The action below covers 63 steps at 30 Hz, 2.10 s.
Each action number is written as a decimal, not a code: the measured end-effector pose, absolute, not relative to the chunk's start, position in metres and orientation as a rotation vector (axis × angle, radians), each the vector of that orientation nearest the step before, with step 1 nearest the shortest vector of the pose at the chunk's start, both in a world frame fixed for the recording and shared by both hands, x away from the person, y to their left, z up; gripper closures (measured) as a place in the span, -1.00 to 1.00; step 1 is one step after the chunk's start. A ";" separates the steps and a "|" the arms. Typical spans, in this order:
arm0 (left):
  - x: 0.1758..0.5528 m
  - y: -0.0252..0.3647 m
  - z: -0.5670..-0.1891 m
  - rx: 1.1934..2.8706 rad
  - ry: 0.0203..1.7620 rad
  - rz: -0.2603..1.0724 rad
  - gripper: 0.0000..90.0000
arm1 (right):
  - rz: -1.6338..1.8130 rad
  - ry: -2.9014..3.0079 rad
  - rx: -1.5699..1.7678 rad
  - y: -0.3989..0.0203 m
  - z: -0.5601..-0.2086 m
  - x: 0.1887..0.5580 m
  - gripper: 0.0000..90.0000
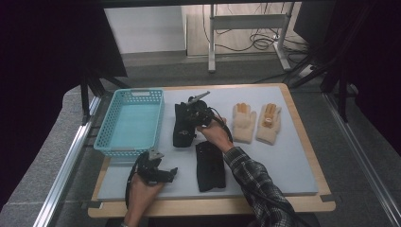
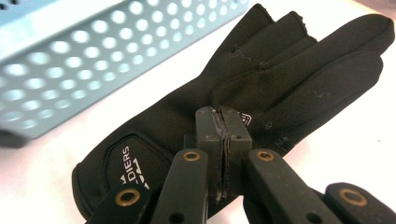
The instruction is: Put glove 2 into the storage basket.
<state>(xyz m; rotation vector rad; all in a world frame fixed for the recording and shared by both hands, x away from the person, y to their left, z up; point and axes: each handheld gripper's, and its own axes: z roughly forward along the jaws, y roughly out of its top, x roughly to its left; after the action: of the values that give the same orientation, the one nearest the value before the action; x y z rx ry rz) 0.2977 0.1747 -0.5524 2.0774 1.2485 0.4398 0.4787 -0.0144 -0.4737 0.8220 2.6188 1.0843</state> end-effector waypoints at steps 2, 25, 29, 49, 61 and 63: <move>0.298 0.175 -0.552 2.077 1.249 0.440 -0.98 | 1.100 2.626 0.816 -0.018 -0.468 0.475 0.94; 0.298 0.174 -0.553 2.070 1.250 0.442 -0.98 | 1.255 2.646 0.770 -0.123 -0.429 0.384 0.94; 0.298 0.174 -0.553 2.063 1.252 0.441 -0.98 | 1.256 2.666 0.756 -0.134 -0.433 0.364 0.94; 0.298 0.174 -0.552 2.072 1.250 0.442 -0.98 | 1.115 2.714 0.779 -0.130 -0.497 0.359 0.51; 0.296 0.175 -0.552 2.069 1.254 0.439 -0.96 | 1.226 2.601 0.895 -0.167 -0.488 0.361 0.11; 0.294 0.176 -0.551 2.071 1.250 0.437 -0.93 | 1.246 2.602 0.919 -0.174 -0.491 0.361 0.08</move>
<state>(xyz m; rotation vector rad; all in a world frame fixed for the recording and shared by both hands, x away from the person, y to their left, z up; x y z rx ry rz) 0.2943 0.1760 -0.5509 2.0712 1.2505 0.4370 0.3610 -0.1738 -0.4909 0.9191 2.6016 1.2461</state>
